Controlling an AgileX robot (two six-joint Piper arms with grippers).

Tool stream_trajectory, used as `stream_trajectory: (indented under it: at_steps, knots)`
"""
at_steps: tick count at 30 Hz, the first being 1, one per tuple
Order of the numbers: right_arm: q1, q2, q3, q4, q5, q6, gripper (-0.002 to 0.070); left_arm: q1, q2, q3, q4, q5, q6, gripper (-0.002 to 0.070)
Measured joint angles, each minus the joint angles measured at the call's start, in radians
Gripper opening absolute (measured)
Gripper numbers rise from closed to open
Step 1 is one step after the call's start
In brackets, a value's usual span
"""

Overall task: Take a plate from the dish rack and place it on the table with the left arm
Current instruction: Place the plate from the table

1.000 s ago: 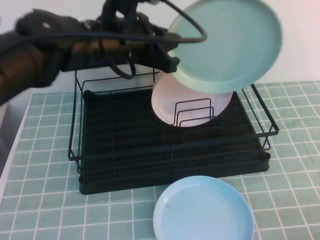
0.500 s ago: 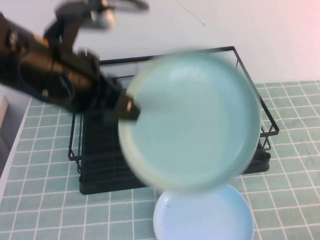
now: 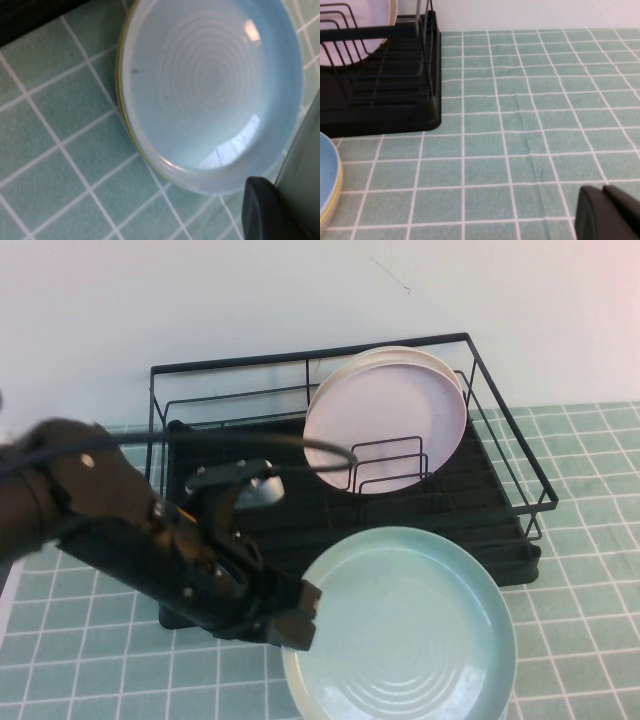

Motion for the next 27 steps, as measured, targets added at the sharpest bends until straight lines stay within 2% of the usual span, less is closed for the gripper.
stream_trajectory:
  at_steps: [7, 13, 16, 18, 21, 24, 27]
  knots:
    - [0.000, 0.000, 0.000, 0.000, 0.000, 0.000, -0.0002, -0.056, 0.085, 0.023, -0.015, -0.165, -0.027, 0.0046]
    - [0.000, 0.000, 0.000, 0.000, 0.000, 0.000, -0.0002, -0.058, 0.173, 0.023, -0.001, -0.167, -0.075, 0.0046]
    - [0.000, 0.000, 0.000, 0.000, 0.000, 0.000, -0.0002, -0.058, 0.180, 0.025, 0.004, -0.166, -0.062, 0.0072]
    - [0.000, 0.000, 0.000, 0.000, 0.000, 0.000, -0.0002, -0.058, 0.173, 0.025, 0.004, -0.165, -0.048, 0.0140]
    - [0.000, 0.000, 0.000, 0.000, 0.000, 0.000, -0.0002, -0.058, 0.151, 0.025, 0.004, -0.163, -0.039, 0.0305]
    - [0.000, 0.000, 0.000, 0.000, 0.000, 0.000, -0.0002, -0.058, 0.108, 0.025, 0.028, -0.153, -0.037, 0.0438]
    - [0.000, 0.000, 0.000, 0.000, 0.000, 0.000, -0.0002, -0.058, 0.032, 0.025, 0.051, -0.127, -0.035, 0.0463]
